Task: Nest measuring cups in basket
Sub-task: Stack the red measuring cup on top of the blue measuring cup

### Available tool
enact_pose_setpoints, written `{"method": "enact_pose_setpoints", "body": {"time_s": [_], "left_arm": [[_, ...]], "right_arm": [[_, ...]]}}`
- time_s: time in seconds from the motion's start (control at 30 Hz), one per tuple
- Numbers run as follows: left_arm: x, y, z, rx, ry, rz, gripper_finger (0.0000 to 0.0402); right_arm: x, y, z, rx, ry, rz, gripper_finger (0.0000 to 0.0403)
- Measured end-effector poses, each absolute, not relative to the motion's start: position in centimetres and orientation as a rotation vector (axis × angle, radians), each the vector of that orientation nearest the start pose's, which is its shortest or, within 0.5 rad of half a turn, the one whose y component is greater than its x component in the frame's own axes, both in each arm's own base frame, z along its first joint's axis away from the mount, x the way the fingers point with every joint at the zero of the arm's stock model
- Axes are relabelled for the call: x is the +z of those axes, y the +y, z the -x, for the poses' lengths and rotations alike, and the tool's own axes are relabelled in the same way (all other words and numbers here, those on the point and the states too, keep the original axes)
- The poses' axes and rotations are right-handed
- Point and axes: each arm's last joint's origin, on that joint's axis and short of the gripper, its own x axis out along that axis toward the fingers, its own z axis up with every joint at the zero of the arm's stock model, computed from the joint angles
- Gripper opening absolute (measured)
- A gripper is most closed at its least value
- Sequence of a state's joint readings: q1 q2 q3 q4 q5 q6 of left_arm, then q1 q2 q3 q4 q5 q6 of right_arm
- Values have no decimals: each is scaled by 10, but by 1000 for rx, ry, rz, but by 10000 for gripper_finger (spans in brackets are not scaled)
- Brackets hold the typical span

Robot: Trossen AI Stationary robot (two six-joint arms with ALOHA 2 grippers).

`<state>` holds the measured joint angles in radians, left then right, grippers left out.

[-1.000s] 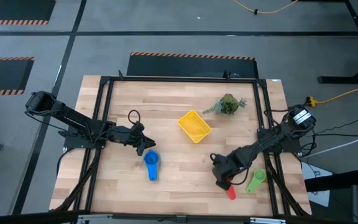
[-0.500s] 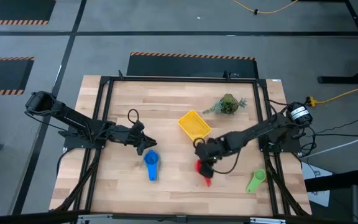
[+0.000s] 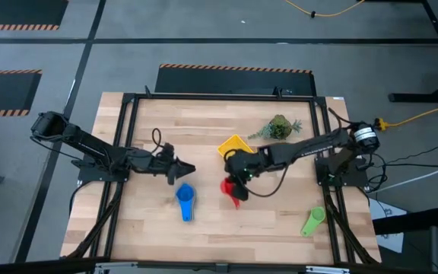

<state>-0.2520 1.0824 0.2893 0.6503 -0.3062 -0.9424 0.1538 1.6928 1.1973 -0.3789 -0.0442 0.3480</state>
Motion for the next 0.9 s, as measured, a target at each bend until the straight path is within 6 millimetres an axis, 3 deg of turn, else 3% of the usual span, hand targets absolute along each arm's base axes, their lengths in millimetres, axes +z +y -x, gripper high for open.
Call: {"method": "enact_pose_setpoints", "body": {"time_s": [0.3, 0.67, 0.9], "left_arm": [[193, -40, -201, 189, 26, 979, 109], [195, -38, -201, 260, -34, 978, 106], [198, -41, -217, 275, -16, 955, 106]], "right_arm": [[236, 26, -361, -164, 834, -170, 20], [195, 17, -375, -197, 940, -158, 21], [186, 17, -382, -187, 928, -146, 21]]}}
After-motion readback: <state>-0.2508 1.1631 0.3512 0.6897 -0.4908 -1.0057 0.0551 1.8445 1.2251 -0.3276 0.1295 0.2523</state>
